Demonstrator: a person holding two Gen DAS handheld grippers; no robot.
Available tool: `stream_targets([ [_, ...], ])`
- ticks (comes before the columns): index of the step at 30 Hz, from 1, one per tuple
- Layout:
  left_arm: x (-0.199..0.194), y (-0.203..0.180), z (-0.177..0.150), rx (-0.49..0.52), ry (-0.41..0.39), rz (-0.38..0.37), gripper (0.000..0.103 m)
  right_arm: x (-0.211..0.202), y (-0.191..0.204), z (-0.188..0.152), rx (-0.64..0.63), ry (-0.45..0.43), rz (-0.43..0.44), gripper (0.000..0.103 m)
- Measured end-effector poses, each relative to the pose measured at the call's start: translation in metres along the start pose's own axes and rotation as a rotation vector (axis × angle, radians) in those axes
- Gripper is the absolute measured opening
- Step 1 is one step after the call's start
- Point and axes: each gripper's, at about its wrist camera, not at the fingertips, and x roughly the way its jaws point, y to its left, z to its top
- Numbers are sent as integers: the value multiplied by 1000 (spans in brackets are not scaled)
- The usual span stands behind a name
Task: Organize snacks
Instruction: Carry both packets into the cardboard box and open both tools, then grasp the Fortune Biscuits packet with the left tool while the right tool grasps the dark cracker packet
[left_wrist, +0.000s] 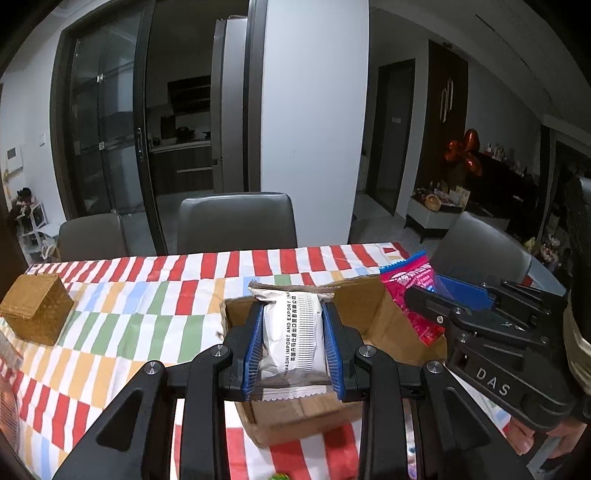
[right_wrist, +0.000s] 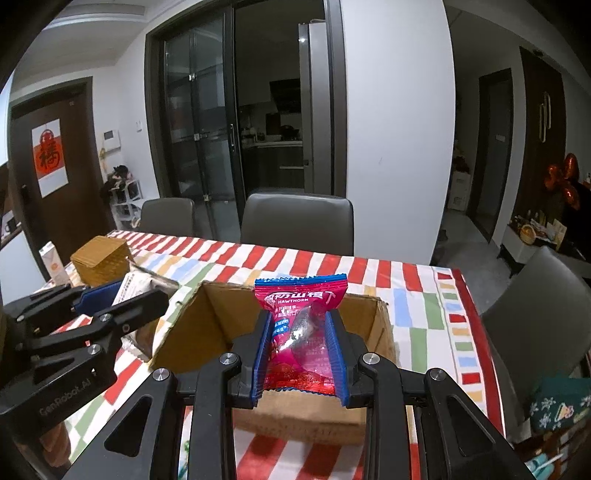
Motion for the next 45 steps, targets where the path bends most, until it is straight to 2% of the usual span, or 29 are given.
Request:
stream_targets([
  [2,12,3,4,6,9,3,32,10,-1,1,7,11,3,30],
  [3,14,4,5,8,13,5,36,15,-1,2,7,13,4,31],
  [4,18,5,7,11,22,12,47,20,-2,3,7,11,3,38],
  [5,21,7,7,13,24,25,51,23,-2,3,8,12,-4,52],
  [6,20,7,5,13,20,33,54,26,-3,2,15,10,-24,58],
  [8,15,8,-2,17,16,45,57,26,-4,1,19,6,-48,58],
  [16,-30,6,-32,13,8,41,70,-6,6,-21,-6,10,-34,60],
  [31,-133,-15,-104,66,-8,21,81,-104,44,-86,-73,-24,-10,64],
  [36,-147,-23,-136,114,30,29,83,-119,52,-116,-96,11,-14,65],
  [38,-149,-27,-149,134,50,47,84,-122,53,-129,-107,32,-23,68],
  [45,-140,-37,-193,148,179,10,84,-124,53,-167,-153,136,-54,68],
])
